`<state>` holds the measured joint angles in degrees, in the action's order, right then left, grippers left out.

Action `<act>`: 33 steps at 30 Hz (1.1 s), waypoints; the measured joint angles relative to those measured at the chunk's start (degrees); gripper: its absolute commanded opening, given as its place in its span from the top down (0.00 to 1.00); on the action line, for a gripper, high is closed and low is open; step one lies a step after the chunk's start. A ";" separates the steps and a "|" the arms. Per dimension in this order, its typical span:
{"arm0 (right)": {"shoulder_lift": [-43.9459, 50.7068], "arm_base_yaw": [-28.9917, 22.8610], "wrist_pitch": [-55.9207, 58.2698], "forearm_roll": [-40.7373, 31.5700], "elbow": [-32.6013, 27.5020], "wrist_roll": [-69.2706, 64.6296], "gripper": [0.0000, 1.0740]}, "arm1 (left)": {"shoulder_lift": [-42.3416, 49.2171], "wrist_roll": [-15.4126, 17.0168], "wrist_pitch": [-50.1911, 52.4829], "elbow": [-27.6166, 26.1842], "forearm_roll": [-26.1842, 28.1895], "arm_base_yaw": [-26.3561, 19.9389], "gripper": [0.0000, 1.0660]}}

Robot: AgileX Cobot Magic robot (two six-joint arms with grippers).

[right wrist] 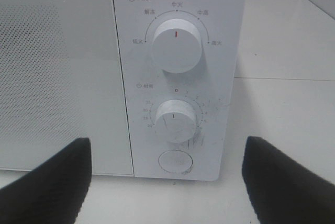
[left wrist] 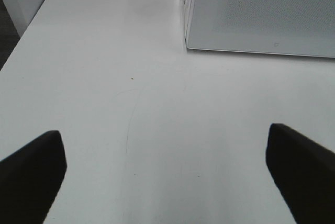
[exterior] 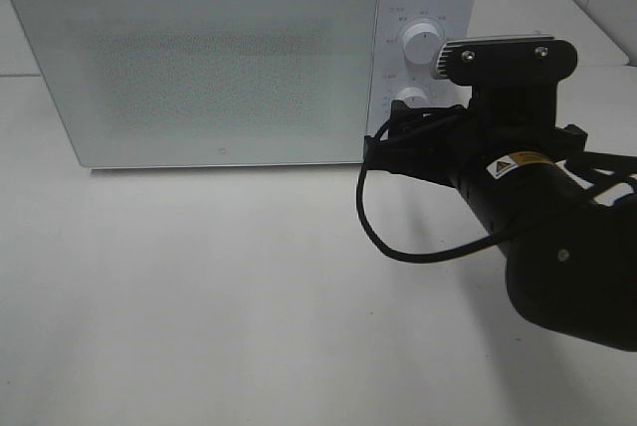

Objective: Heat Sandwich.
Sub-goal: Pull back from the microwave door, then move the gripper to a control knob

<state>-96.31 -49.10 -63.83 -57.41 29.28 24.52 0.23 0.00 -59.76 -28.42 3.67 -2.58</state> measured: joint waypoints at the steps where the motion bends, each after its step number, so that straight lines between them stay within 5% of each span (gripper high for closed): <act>1: 0.00 0.00 0.00 0.00 0.00 0.00 0.26 | 0.00 0.00 0.00 0.00 0.00 0.00 0.08; 33: -17.65 9.68 -0.11 5.04 14.50 -2.18 0.28 | 0.00 0.00 0.00 0.00 0.00 0.00 0.08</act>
<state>-113.96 -39.42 -63.94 -52.37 43.77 22.35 0.23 0.00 -59.76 -28.42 3.67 -2.58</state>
